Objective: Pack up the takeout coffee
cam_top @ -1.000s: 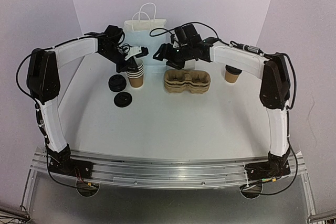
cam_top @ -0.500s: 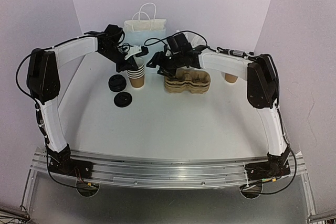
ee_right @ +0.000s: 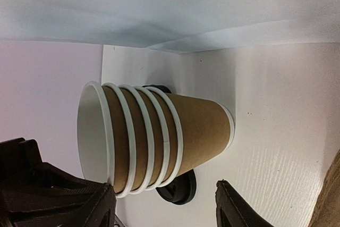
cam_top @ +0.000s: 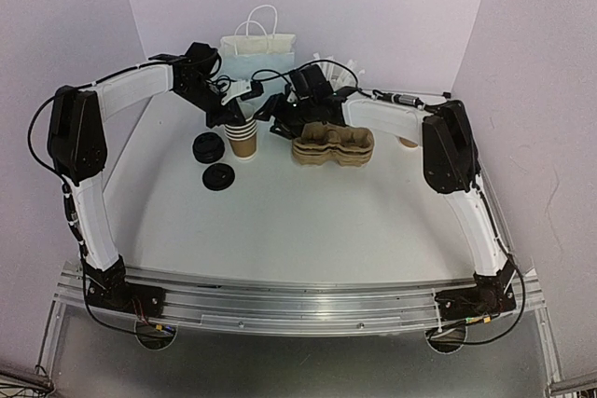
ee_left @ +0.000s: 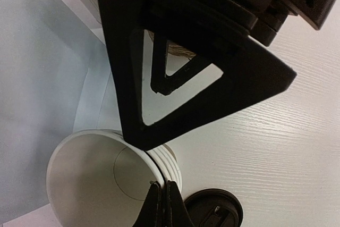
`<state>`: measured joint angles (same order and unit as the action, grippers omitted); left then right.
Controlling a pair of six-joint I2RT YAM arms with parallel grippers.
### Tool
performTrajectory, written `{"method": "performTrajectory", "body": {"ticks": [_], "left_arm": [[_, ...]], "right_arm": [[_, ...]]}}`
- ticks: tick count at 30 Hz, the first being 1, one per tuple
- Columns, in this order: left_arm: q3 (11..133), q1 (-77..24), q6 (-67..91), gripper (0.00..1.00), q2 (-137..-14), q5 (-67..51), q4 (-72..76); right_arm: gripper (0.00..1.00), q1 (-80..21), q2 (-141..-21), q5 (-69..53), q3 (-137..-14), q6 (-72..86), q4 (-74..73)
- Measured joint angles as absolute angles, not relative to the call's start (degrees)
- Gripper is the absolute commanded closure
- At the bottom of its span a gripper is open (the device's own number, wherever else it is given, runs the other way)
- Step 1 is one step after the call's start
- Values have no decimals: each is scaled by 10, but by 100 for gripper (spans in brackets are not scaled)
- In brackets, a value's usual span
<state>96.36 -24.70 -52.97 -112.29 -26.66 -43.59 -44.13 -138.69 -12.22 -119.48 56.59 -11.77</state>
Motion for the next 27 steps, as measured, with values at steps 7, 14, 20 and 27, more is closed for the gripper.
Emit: {"method": "performTrajectory", "body": {"ticks": [7, 14, 20, 27], "left_arm": [[964, -243, -531, 100, -1123, -265, -435], [964, -243, -532, 100, -1119, -265, -431], [970, -243, -537, 100, -1114, -268, -434], [1000, -244, -544, 100, -1107, -273, -448]], "right_arm": [[43, -442, -1412, -123, -1214, 576, -107], [45, -442, -1414, -121, -1213, 580, -103], [46, -442, -1413, -119, -1201, 582, -82], [46, -443, -1405, -105, -1188, 577, -72]]}}
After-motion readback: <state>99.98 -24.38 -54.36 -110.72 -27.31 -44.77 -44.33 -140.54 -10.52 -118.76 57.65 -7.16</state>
